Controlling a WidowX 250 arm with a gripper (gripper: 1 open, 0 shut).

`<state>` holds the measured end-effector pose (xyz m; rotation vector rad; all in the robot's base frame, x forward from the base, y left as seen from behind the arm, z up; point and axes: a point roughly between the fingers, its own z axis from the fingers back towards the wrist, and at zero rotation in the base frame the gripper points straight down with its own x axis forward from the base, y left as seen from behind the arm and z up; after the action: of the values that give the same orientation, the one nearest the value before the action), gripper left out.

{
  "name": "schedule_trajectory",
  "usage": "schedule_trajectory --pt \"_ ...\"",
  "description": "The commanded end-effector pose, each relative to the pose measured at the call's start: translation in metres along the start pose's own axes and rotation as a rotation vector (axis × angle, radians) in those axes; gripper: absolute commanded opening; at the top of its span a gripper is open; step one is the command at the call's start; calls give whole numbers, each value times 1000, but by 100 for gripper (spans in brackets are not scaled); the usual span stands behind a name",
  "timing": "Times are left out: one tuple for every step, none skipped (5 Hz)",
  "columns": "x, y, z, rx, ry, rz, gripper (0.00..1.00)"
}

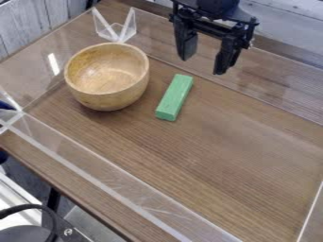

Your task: Put the green block in the brown bowl

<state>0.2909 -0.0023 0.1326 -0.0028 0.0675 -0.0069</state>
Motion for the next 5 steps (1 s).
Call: schedule_trajectory --pt "3 12 -14 15 17 2 100" --pt "1 25 -34 34 43 -4 100" --pt "2 35 -53 39 53 -4 100" --pt "5 44 -66 24 41 -5 100" --pt "13 48 -75 16 32 -12 0"
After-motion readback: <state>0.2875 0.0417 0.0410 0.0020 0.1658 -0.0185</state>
